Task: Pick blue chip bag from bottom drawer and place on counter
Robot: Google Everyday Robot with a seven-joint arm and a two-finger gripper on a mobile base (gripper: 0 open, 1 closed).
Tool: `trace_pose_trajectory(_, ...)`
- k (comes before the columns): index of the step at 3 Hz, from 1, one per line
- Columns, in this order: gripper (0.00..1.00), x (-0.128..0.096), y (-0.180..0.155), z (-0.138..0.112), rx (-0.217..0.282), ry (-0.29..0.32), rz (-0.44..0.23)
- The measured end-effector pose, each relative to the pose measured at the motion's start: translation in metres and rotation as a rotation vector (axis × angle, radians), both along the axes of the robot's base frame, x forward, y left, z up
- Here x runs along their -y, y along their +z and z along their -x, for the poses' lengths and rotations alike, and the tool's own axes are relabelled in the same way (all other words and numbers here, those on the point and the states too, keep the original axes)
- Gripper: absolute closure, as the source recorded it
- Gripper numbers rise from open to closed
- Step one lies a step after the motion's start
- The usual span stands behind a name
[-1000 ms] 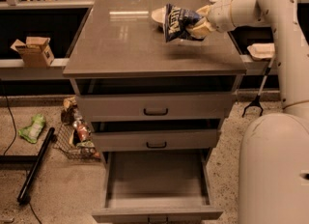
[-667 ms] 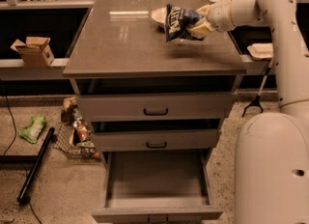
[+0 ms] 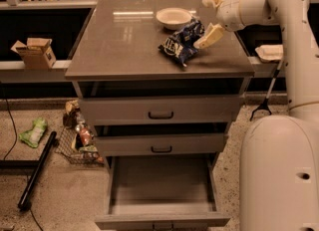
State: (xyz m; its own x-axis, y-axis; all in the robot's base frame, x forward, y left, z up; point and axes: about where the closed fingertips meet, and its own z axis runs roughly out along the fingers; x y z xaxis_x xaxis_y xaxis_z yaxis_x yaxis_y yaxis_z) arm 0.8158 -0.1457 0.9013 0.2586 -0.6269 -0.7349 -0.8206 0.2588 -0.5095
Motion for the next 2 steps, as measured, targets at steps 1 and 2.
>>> trace_pose_trajectory(1, 0.0, 0.016, 0.014, 0.007, 0.008, -0.027, 0.028)
trace_pose_trajectory(2, 0.0, 0.039, 0.033, 0.022, 0.023, -0.064, 0.061)
